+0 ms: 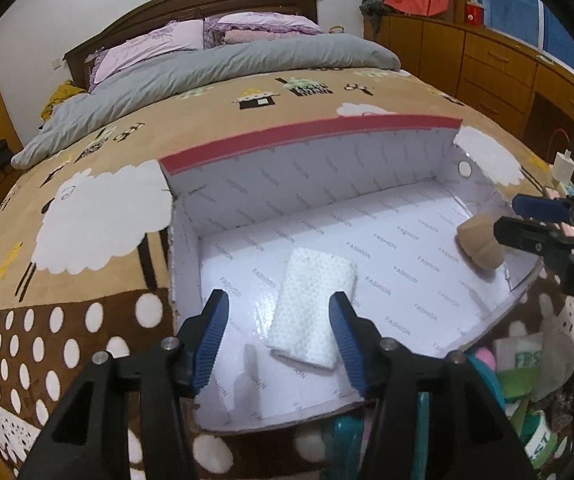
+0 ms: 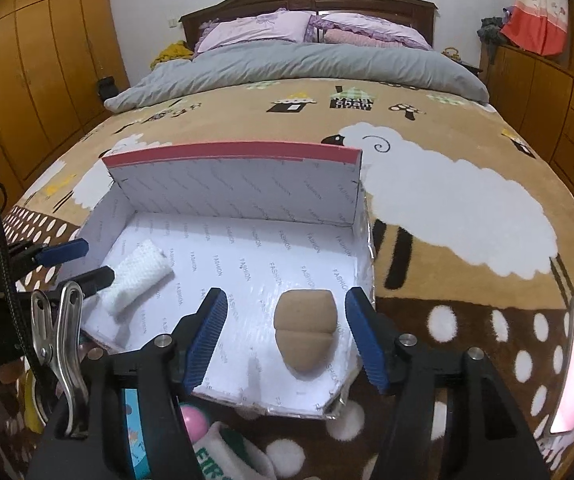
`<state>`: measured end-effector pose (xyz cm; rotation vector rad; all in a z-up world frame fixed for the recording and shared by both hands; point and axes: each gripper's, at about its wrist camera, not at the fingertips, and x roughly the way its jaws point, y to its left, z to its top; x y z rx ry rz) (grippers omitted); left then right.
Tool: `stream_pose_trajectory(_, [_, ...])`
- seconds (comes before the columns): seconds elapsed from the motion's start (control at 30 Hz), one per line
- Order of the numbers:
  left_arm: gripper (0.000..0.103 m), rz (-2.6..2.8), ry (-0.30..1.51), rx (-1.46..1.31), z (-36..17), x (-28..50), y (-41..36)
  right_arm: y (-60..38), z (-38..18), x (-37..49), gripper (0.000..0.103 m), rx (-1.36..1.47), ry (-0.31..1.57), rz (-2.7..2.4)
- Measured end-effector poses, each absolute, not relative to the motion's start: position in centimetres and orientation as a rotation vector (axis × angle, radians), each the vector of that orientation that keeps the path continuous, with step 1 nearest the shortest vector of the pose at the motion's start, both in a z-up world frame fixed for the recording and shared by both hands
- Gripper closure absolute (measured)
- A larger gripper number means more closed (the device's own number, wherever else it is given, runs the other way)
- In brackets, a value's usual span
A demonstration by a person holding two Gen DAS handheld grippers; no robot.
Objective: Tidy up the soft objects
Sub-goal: 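Grasp the yellow sponge with the left gripper while the right gripper grasps the grey knit sock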
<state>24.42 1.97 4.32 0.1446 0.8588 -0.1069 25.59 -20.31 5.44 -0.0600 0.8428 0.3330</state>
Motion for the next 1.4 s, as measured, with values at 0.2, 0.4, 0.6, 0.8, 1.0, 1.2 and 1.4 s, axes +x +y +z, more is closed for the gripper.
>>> stream_pose_trajectory(0.2, [0.048, -0.094, 0.851, 0.125, 5.6, 23.0, 2.5, -20.6, 6.5, 24.5, 0.04, -0.046, 0.836, 0.349])
stream_pose_trajectory(0.4, [0.048, -0.087, 0.845, 0.115, 6.5, 21.4, 2.8, -20.5, 7.4, 22.9, 0.04, -0.05, 0.826, 0.368])
stream_pose_trajectory(0.6, [0.048, -0.083, 0.841, 0.105, 7.2, 19.6, 3.0, -20.1, 8.3, 21.1, 0.04, -0.056, 0.812, 0.385])
stream_pose_trajectory(0.8, [0.048, -0.084, 0.84, 0.1, 7.6, 17.7, 3.1, -19.7, 8.6, 19.4, 0.04, -0.062, 0.812, 0.403])
stream_pose_trajectory(1.0, [0.048, -0.089, 0.851, 0.082, 7.6, 15.9, 3.5, -19.7, 8.7, 17.9, 0.04, -0.05, 0.821, 0.412])
stream_pose_trajectory(1.2, [0.048, -0.089, 0.862, 0.059, 7.6, 13.8, 4.4, -20.1, 8.7, 16.3, 0.04, -0.043, 0.824, 0.414])
stream_pose_trajectory(1.4, [0.048, -0.097, 0.884, 0.04, 6.8, 11.7, 5.0, -20.5, 8.3, 14.8, 0.04, -0.039, 0.827, 0.414])
